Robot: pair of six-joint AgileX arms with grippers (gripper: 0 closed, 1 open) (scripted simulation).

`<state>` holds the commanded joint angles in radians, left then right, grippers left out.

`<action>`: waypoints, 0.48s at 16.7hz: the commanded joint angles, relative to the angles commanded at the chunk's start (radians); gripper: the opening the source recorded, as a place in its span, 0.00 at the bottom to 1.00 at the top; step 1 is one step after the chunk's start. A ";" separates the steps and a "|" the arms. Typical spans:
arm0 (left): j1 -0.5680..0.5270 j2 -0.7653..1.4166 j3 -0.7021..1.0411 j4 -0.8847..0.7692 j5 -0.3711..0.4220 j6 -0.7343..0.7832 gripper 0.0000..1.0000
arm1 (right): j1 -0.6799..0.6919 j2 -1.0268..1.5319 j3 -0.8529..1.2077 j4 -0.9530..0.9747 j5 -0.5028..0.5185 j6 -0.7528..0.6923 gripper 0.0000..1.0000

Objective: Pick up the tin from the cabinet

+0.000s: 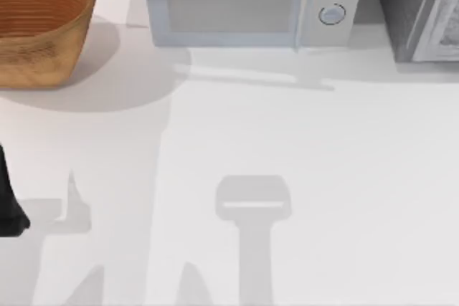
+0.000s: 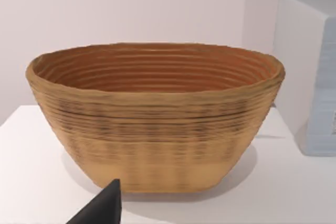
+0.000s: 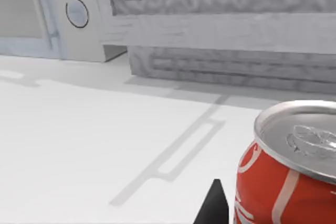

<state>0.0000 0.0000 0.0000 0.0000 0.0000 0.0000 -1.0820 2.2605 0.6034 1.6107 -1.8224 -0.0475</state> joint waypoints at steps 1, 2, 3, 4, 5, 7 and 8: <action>0.000 0.000 0.000 0.000 0.000 0.000 1.00 | 0.000 0.000 0.000 0.000 0.000 0.000 0.00; 0.000 0.000 0.000 0.000 0.000 0.000 1.00 | 0.000 0.000 0.000 0.000 0.000 0.000 0.00; 0.000 0.000 0.000 0.000 0.000 0.000 1.00 | 0.010 0.037 0.143 -0.217 0.232 0.020 0.00; 0.000 0.000 0.000 0.000 0.000 0.000 1.00 | 0.010 0.037 0.141 -0.214 0.230 0.019 0.00; 0.000 0.000 0.000 0.000 0.000 0.000 1.00 | 0.013 0.036 0.134 -0.201 0.222 0.017 0.00; 0.000 0.000 0.000 0.000 0.000 0.000 1.00 | 0.025 0.035 0.104 -0.155 0.193 0.010 0.00; 0.000 0.000 0.000 0.000 0.000 0.000 1.00 | 0.034 0.034 0.084 -0.125 0.173 0.005 0.00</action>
<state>0.0000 0.0000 0.0000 0.0000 0.0000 0.0000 -1.0483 2.2940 0.6871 1.4856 -1.6492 -0.0427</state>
